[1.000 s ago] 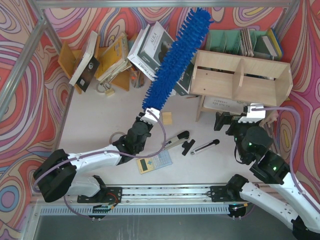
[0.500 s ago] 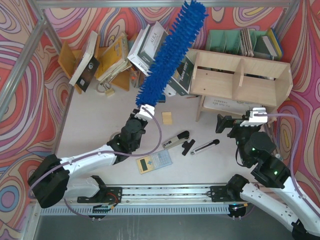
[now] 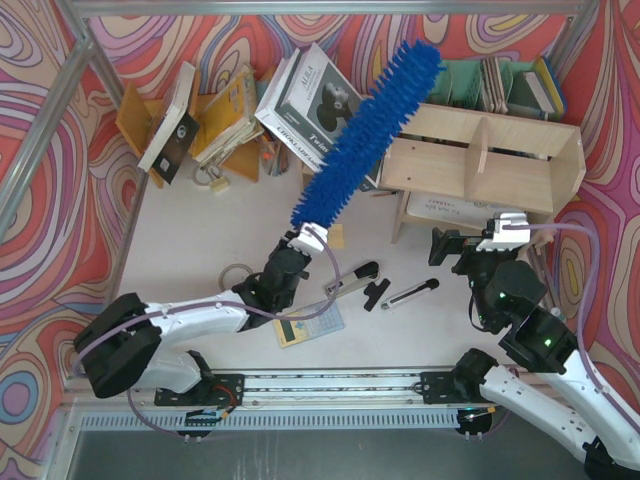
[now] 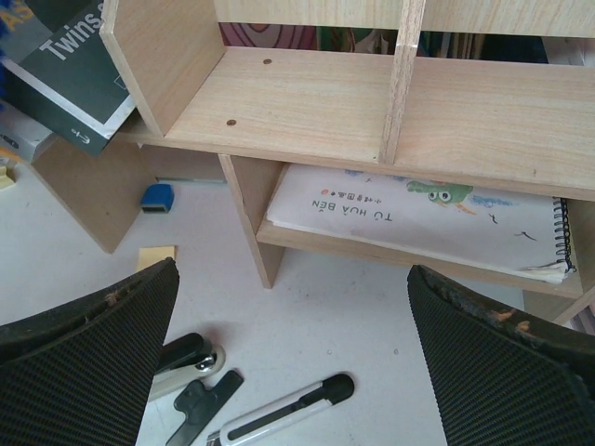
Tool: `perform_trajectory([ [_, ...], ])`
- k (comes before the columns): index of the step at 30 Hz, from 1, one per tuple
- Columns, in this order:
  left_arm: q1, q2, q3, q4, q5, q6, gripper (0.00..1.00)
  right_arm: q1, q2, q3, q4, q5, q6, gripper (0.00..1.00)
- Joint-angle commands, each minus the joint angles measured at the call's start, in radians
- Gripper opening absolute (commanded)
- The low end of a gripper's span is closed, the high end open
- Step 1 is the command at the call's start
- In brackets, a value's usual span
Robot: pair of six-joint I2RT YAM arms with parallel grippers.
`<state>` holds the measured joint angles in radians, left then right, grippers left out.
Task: Dust the bookshelf with a duster
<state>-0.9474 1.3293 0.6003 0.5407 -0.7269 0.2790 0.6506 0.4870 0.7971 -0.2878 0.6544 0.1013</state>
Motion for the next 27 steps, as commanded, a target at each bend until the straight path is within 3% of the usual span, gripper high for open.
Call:
perform_trajectory([
  [1, -0.031, 0.04, -0.008, 0.063, -0.018, -0.049, 0.0, 0.004, 0.011, 0.006, 0.041, 0.011, -0.012, 0.99],
  [9, -0.003, -0.019, -0.007, 0.108, -0.028, 0.042, 0.0, 0.004, 0.02, 0.007, 0.04, 0.012, -0.014, 0.99],
  [18, 0.079, -0.135, -0.009, 0.099, 0.008, 0.046, 0.0, 0.005, 0.018, 0.006, 0.041, 0.016, -0.013, 0.99],
  [27, 0.064, -0.051, -0.017, 0.085, 0.035, -0.111, 0.0, 0.005, 0.015, 0.004, 0.038, 0.02, -0.014, 0.99],
])
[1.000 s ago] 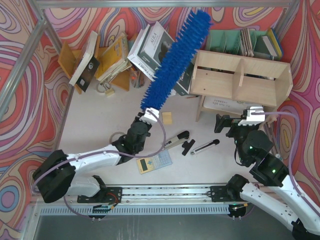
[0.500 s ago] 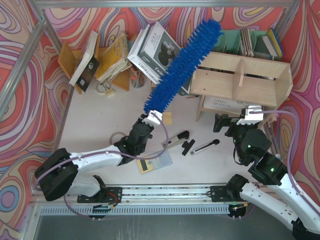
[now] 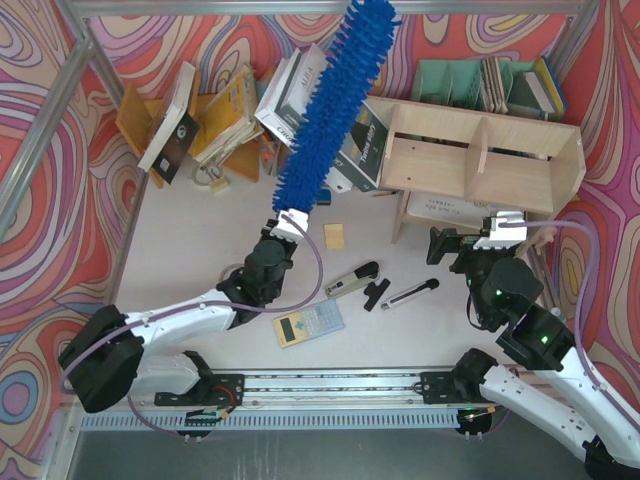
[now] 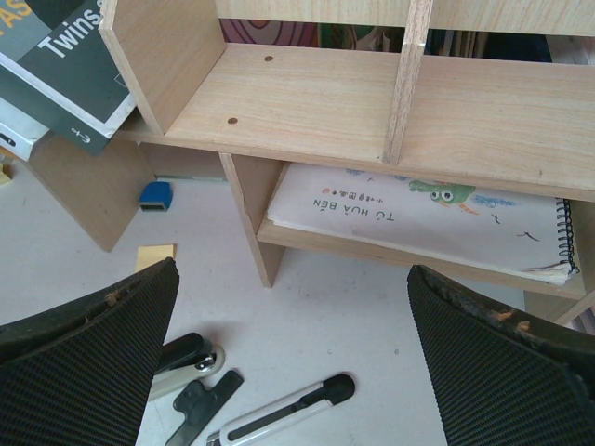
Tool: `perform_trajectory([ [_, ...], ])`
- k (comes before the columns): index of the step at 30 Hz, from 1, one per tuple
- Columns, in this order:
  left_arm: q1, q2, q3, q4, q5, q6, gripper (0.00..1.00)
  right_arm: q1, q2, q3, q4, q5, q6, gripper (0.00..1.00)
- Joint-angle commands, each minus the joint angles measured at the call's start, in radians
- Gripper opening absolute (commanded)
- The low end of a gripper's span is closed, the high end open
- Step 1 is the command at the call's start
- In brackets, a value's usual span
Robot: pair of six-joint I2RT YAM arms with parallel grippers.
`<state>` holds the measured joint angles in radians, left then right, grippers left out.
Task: Dust the bookshelf with a duster
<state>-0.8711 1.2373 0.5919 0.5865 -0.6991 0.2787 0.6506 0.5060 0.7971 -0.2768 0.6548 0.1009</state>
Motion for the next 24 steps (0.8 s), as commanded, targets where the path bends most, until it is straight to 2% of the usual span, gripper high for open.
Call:
perform_trajectory([
  [1, -0.028, 0.06, -0.008, 0.041, 0.005, -0.113, 0.0, 0.005, -0.004, 0.004, 0.028, 0.018, -0.014, 0.99],
  [9, -0.157, 0.207, 0.038, 0.098, -0.043, -0.095, 0.0, 0.004, -0.002, 0.004, 0.026, 0.02, -0.015, 0.99],
  [14, -0.2, 0.193, 0.086, 0.013, -0.039, -0.165, 0.0, 0.004, -0.015, 0.003, 0.024, 0.026, -0.014, 0.99],
  [20, -0.232, 0.069, 0.279, -0.459, -0.035, -0.437, 0.0, 0.004, -0.033, 0.0, 0.027, 0.038, -0.015, 0.99],
  [24, -0.235, 0.019, 0.455, -0.768, 0.033, -0.625, 0.0, 0.004, -0.035, -0.001, 0.028, 0.042, -0.01, 0.99],
])
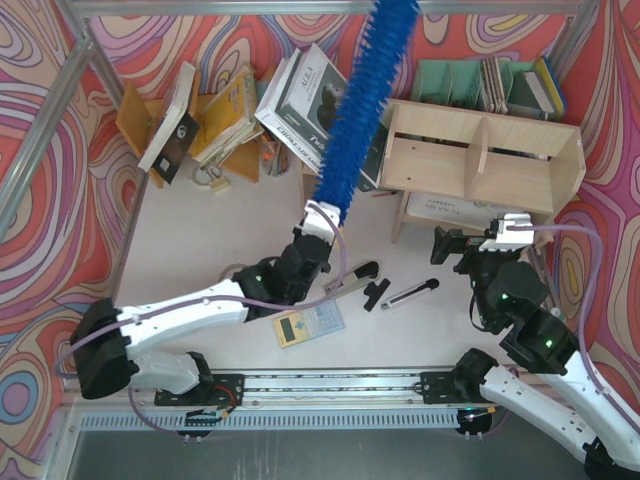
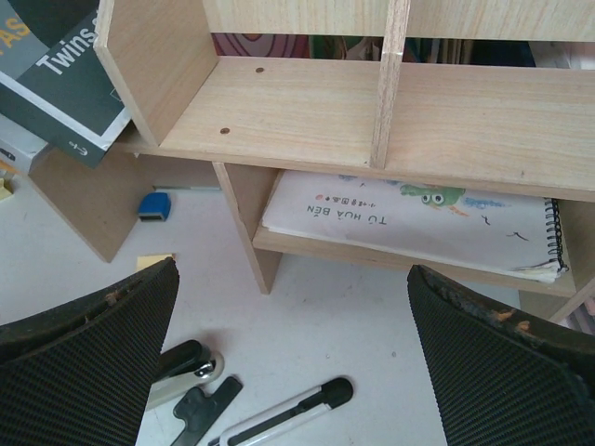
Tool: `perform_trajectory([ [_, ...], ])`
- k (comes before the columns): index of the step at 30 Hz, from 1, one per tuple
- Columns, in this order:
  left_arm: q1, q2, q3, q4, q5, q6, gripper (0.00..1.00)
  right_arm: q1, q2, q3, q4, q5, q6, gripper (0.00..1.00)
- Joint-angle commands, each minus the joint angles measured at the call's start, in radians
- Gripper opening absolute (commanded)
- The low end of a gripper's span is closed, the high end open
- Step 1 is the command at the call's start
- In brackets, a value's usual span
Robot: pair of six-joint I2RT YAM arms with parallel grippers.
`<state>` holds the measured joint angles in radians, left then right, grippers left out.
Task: Dust the bookshelf with a duster
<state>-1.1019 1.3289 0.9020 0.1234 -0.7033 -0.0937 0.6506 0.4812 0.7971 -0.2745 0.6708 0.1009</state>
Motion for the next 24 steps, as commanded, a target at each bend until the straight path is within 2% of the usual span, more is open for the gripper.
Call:
perform_trajectory([
  [1, -0.004, -0.071, 0.187, -0.355, 0.066, -0.283, 0.0, 0.004, -0.011, 0.0, 0.026, 0.026, -0.011, 0.99],
  [4, -0.007, -0.037, 0.314, -0.504, 0.175, -0.349, 0.0, 0.004, -0.005, 0.003, 0.028, 0.032, -0.009, 0.99],
  [10, -0.047, 0.113, 0.545, -0.731, 0.267, -0.463, 0.0, 0.005, -0.013, 0.009, 0.011, 0.059, 0.0, 0.99],
  [15, -0.111, 0.214, 0.636, -0.88, 0.281, -0.538, 0.0, 0.004, -0.043, -0.001, 0.021, 0.075, -0.001, 0.99],
  [20, -0.129, 0.235, 0.659, -0.959, 0.339, -0.662, 0.0, 0.004, -0.038, 0.0, 0.022, 0.082, -0.003, 0.99],
  [24, -0.154, 0.278, 0.795, -1.098, 0.286, -0.677, 0.0, 0.004, -0.034, 0.001, 0.023, 0.084, -0.004, 0.99],
])
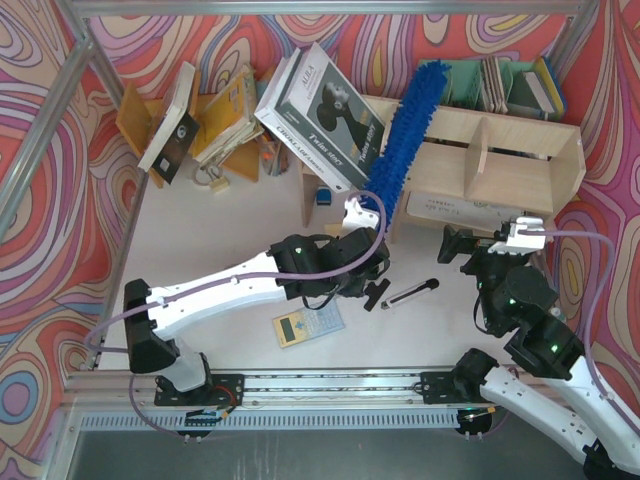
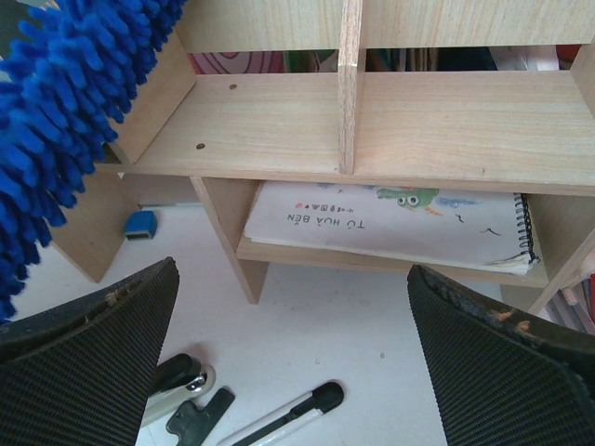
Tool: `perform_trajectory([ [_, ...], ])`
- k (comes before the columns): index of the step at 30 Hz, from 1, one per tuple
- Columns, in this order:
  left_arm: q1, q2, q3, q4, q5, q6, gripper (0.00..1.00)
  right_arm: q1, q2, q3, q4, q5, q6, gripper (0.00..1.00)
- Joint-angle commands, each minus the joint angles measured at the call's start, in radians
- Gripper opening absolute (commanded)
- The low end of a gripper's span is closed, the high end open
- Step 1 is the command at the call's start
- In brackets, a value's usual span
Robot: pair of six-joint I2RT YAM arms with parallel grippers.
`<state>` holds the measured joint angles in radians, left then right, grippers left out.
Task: Dust the bookshelf with a duster
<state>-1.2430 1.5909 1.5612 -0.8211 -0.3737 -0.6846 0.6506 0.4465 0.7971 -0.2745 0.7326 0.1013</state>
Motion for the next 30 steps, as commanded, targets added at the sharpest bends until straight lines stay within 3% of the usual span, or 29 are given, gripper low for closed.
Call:
perform_trajectory([
  [1, -0.014, 0.036, 0.191, -0.209, -0.067, -0.086, 0.0, 0.004, 0.0, 0.0, 0.024, 0.024, -0.006, 0.99],
  [8, -0.003, 0.235, 0.652, -0.616, -0.253, -0.049, 0.0, 0.004, -0.014, -0.002, 0.022, 0.032, -0.007, 0.99],
  [12, 0.049, 0.348, 0.833, -0.77, -0.196, -0.009, 0.0, 0.005, -0.039, -0.008, 0.019, 0.035, -0.001, 0.99],
  [21, 0.069, 0.457, 0.913, -0.808, -0.053, 0.039, 0.0, 0.004, -0.064, -0.015, 0.021, 0.042, 0.003, 0.99],
  [30, 0.022, 0.525, 1.037, -0.809, -0.039, 0.072, 0.0, 0.004, -0.054, -0.015, 0.023, 0.037, 0.0, 0.99],
])
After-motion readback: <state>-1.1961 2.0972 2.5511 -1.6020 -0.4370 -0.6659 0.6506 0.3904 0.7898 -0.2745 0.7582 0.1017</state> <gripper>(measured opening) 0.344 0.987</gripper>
